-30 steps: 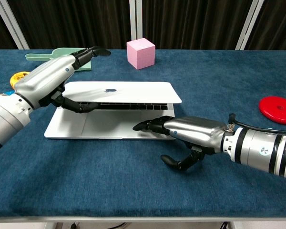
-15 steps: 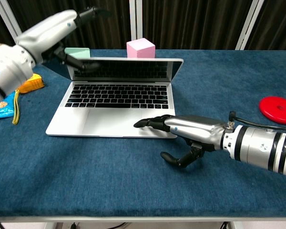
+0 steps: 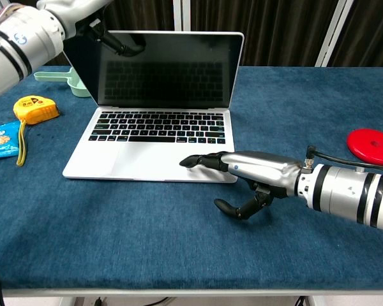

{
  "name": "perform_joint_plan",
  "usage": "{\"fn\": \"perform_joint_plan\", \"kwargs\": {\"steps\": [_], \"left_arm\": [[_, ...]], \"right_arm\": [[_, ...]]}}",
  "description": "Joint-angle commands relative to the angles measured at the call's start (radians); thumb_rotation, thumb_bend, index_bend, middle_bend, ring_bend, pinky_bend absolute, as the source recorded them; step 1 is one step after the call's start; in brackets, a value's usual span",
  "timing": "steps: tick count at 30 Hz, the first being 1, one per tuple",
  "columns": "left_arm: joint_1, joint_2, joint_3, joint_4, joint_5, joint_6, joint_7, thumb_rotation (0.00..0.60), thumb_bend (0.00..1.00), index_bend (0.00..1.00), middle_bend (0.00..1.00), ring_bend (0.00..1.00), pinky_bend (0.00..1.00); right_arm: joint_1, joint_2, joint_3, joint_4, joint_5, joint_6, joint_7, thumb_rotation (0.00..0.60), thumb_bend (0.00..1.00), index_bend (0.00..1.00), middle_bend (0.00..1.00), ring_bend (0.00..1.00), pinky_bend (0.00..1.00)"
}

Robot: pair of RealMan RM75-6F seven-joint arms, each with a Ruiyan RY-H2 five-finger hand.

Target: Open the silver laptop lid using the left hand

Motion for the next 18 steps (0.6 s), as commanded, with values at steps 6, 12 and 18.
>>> {"fn": "perform_joint_plan", "kwargs": {"steps": [6,12,18], "left_arm": [[-0.087,-0.001,-0.051,0.084,-0.105,-0.094,0.043,0.600,0.26,0.09,0.02,0.00,0.04],[-0.158,-0.004,-0.091,0.166,-0.213,-0.175,0.101,0.600,0.26,0.09,0.02,0.00,0.04],[-0.223,0.005,-0.115,0.236,-0.327,-0.250,0.178,0.600,0.26,0.09,0.02,0.00,0.04]], "right_arm": [[0.010,-0.003,-0.004,0.021,-0.007,-0.009,0.034,0.600,0.59,0.00,0.05,0.00,0.00],[0.019,-0.004,-0.006,0.030,-0.009,-0.020,0.043,0.600,0.59,0.00,0.05,0.00,0.00],[0.023,-0.004,-0.009,0.039,-0.006,-0.029,0.051,0.600,0.58,0.00,0.05,0.00,0.00]]}}
